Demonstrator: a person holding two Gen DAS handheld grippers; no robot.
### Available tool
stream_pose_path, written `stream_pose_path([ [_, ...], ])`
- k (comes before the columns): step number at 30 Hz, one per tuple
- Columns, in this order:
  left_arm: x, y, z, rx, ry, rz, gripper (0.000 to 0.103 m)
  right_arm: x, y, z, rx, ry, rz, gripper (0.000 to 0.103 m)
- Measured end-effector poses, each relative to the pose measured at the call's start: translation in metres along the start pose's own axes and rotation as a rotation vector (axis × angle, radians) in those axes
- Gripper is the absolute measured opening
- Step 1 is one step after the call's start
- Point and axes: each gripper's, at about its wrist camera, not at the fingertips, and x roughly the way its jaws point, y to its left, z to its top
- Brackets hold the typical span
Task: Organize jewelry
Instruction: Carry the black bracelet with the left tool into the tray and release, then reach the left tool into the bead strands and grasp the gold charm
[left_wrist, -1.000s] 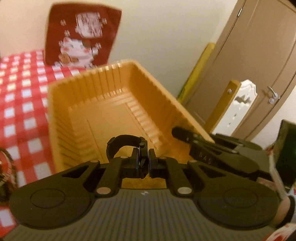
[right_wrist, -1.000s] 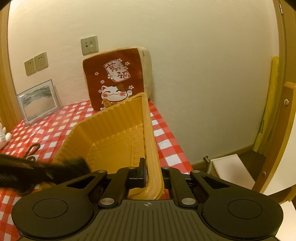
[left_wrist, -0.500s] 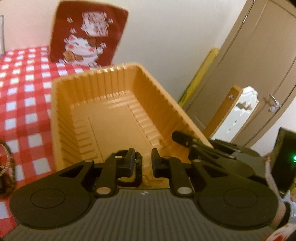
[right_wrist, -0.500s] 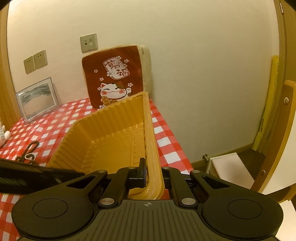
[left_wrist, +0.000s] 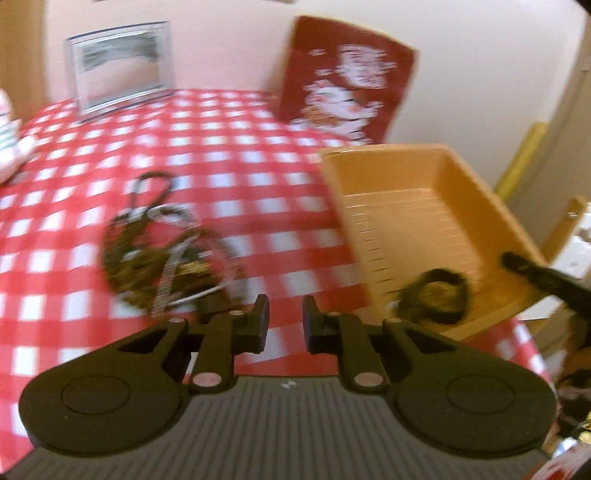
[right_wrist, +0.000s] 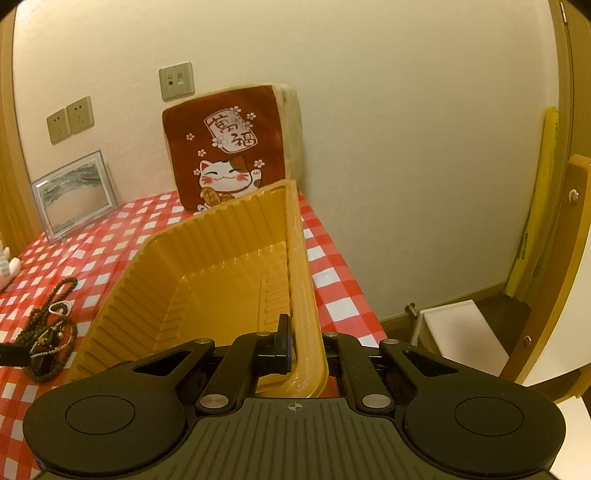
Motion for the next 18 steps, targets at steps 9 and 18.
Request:
stream_pose_path([
  [9, 0.0, 0.029, -0.002, -0.025, -0.018, 0.096, 0.015, 0.001, 0.0, 0.001, -0.002, -0.001, -0.001, 0.005],
  [18, 0.009, 0.033, -0.001, 0.0, -0.017, 0.109, 0.015, -0.002, 0.001, -0.001, 0.003, -0.004, -0.006, 0.005],
])
